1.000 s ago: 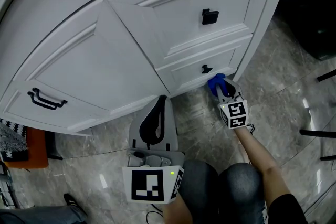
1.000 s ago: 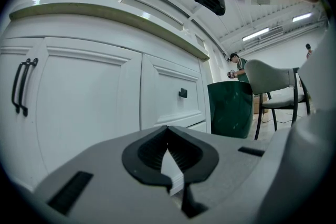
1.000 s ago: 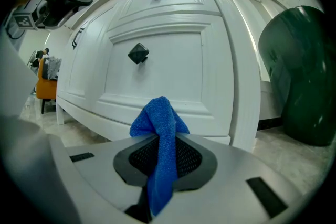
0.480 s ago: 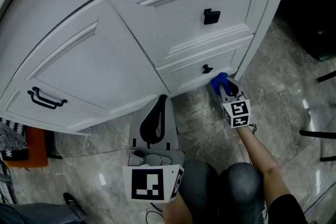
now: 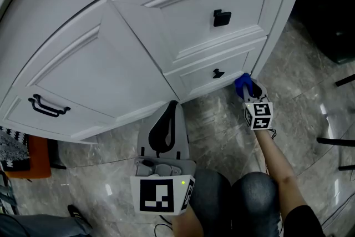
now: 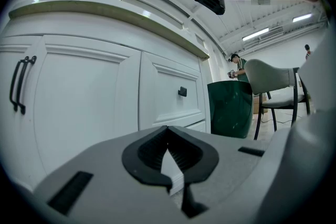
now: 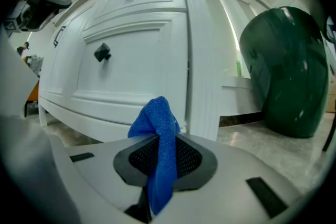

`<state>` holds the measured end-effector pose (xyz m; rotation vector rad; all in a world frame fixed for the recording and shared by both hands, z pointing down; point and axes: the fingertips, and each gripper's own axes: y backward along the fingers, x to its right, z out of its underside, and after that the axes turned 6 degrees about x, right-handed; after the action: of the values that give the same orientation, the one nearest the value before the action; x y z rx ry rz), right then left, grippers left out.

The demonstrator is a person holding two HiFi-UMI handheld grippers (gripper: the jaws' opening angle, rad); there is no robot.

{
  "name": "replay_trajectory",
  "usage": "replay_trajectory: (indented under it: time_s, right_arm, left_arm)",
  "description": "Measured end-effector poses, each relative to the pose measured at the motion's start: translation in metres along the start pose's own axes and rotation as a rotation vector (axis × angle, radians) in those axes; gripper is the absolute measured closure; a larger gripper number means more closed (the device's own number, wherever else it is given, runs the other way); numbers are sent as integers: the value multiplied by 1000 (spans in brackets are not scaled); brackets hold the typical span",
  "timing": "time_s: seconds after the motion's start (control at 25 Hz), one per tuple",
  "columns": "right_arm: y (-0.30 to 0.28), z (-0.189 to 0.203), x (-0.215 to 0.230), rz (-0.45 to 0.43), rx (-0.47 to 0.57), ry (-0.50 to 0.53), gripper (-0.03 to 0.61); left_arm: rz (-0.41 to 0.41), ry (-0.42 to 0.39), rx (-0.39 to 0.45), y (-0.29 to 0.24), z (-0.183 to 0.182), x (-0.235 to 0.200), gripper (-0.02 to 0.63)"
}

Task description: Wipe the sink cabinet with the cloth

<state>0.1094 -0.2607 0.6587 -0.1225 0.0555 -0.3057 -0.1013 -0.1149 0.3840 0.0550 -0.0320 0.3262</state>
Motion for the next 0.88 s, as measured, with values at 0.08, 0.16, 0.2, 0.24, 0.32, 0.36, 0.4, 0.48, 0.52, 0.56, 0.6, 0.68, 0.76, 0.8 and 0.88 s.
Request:
replay_trajectory:
  time_s: [0.08, 0.16, 0.2, 0.24, 0.32, 0.36, 0.4, 0.48, 0.52, 0.56, 0.6, 0.68, 0.76, 0.8, 0.88]
  right_arm:
    - [-1, 1, 11, 19, -3, 8, 520]
    - [-2, 0, 15, 20, -8, -6, 520]
    - [-2, 1, 18, 27, -12, -23, 520]
    - [-2, 1, 21, 35, -14, -32, 520]
    - [-2, 2, 24, 44, -14, -31, 520]
    - [-3, 2, 24, 46, -13, -38, 520]
    - [-3, 2, 24, 47, -14, -47, 520]
    - [-4, 2, 25, 41, -21, -49, 520]
    - [-4, 1, 25, 31, -29, -51, 520]
    - [-2, 0, 24, 14, -38, -54, 520]
    - [2, -3, 23, -9, -44, -55, 520]
    - [21, -19, 24, -52, -34, -56, 520]
    - [46, -49, 37, -50, 1, -80, 520]
    - [56, -70, 49, -32, 24, -97, 520]
    - [70, -123, 75, 13, 84, -113, 520]
  left_arm:
    - [-1, -1, -2, -1, 1, 0, 609]
    - [0, 0, -3, -2, 1, 1, 609]
    - [2, 1, -4, -3, 2, 2, 609]
    - [7, 0, -5, -3, 2, 4, 609]
    - [18, -4, -5, -4, 2, 7, 609]
    - [22, -5, -4, -5, 1, 8, 609]
    - [23, -4, -1, -5, 0, 9, 609]
    - [26, -1, 5, -6, 0, 10, 609]
    - [28, 0, 6, -7, 0, 11, 609]
    - [31, 2, 6, -7, 0, 12, 609]
    - [35, 5, 6, -6, 0, 13, 609]
    - [45, 10, 5, -5, 1, 15, 609]
    - [63, 2, 11, -4, -1, 17, 609]
    - [72, -4, 18, -5, -3, 18, 609]
    - [87, -4, 29, -8, -3, 24, 609]
